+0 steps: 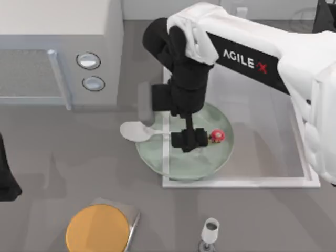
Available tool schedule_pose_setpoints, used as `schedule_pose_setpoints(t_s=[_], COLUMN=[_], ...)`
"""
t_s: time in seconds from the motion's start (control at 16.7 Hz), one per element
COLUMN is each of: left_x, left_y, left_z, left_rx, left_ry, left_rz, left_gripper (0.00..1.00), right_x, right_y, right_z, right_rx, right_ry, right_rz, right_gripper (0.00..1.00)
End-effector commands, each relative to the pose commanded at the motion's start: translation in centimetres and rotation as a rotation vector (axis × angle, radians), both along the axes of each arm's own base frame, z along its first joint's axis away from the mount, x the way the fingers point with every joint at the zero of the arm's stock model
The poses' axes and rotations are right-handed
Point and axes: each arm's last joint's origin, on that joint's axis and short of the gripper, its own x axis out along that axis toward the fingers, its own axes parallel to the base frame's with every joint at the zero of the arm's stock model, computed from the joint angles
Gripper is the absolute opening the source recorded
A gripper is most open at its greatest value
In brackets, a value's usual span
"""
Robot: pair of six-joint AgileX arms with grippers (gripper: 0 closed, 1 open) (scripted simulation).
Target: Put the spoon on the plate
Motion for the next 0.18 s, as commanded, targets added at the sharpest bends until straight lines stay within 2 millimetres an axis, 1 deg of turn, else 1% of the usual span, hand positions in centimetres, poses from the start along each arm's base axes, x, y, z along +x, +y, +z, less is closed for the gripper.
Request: schedule_pose_setpoints(t_s=[0.18], left_x=[0.00], left_y=[0.00], left_z=[0.00], left_rx=[0.000], left_ry=[0.000], left_rz=[0.000], left_gripper=[1.00], right_x=[0.00], right_y=[0.00], right_z=[0.00], right_rx=[0.000], right_ry=[0.000], right_rz=[0.000], right_gripper=[1.00])
